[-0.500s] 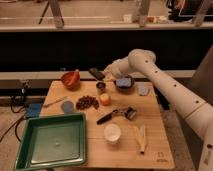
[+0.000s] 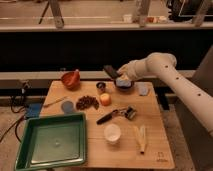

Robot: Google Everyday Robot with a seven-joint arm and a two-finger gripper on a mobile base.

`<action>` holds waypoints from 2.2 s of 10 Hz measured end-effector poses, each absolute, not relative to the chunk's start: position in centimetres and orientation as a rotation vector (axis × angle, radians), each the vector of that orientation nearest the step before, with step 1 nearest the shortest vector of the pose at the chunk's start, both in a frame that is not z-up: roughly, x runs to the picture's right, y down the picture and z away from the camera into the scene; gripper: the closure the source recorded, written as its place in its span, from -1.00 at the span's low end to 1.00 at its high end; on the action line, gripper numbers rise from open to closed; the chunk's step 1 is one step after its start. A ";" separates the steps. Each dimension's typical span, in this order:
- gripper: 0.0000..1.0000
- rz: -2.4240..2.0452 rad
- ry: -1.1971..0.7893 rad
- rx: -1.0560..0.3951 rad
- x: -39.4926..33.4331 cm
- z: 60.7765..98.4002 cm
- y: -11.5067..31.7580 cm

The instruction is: Place eraser in table surface

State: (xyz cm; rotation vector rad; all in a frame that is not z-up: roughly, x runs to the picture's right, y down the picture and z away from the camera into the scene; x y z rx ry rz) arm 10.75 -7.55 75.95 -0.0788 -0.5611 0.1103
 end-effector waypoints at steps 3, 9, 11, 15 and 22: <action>1.00 0.187 -0.508 -0.048 16.1 74.7 -6.1; 1.00 0.325 -0.392 -0.088 25.5 73.6 -0.9; 1.00 0.345 -0.356 -0.135 26.4 75.0 1.1; 1.00 0.337 -0.304 -0.243 27.8 77.8 3.4; 1.00 0.294 -0.331 -0.395 29.7 82.5 6.5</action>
